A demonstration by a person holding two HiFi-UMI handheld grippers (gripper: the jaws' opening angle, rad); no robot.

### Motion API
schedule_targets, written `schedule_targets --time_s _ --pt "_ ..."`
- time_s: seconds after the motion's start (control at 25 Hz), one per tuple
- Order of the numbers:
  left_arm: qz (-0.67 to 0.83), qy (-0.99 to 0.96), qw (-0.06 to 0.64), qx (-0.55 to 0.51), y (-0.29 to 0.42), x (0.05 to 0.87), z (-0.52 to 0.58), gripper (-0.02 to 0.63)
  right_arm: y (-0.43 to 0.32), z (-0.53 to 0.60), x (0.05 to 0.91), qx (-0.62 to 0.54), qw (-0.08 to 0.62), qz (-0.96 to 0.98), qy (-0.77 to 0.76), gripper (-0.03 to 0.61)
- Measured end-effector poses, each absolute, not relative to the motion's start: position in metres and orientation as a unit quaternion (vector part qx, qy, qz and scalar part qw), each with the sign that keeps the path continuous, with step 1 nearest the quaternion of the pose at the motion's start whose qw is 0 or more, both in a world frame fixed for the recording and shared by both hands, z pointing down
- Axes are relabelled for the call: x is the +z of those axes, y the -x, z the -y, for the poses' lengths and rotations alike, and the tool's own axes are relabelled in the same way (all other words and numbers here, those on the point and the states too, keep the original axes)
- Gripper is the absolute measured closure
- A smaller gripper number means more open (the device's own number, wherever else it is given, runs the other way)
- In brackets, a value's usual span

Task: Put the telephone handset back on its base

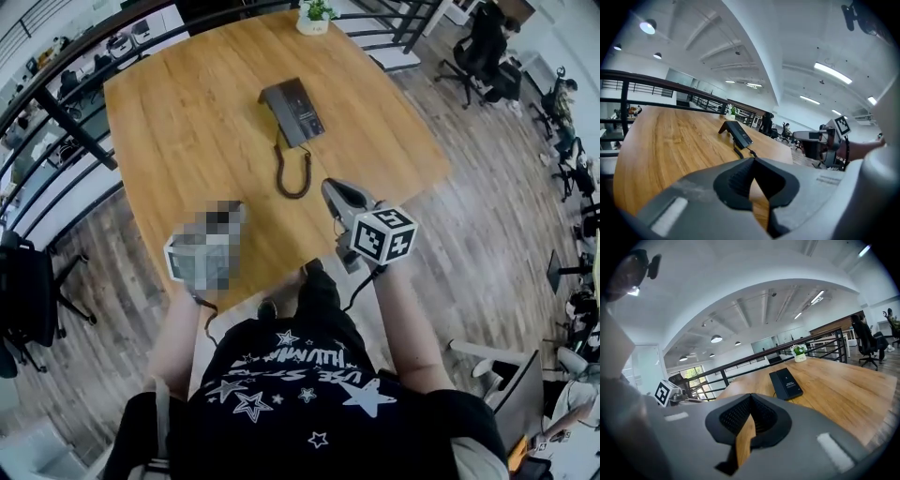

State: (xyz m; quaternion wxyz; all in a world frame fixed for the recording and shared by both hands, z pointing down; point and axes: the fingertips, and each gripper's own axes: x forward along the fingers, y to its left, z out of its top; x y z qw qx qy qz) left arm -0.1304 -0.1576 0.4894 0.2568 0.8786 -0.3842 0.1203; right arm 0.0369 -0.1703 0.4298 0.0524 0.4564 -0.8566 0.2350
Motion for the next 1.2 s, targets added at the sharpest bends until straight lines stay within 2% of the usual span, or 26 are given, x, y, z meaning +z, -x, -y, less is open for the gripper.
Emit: schedule_targets --time_s 0.32,0.56,0.76,0.92,1.2 --pt "0.460 -0.845 0.242 0.125 0.151 0.504 0.122 0.614 -0.041 0.105 0.456 0.252 0.079 0.837 -0.479 0.580" --pt "0.471 -0.838 0.232 0.150 0.150 0.518 0.091 0.612 -0.032 0.074 0.471 0.263 0.078 0.837 -0.474 0.580" --pt "0.466 -0.843 0.191 0.186 0.134 0.518 0.063 0.612 -0.032 0.049 0.468 0.270 0.067 0.841 -0.465 0.580" --pt "0.467 -0.842 0.201 0.179 0.120 0.515 0.018 0.612 -0.039 0.002 0.471 0.277 0.073 0.840 -0.461 0.580" --pt "0.460 -0.851 0.169 0.186 0.118 0.500 -0.043 0.612 -0.043 -0.061 0.466 0.272 0.068 0.839 -0.466 0.580"
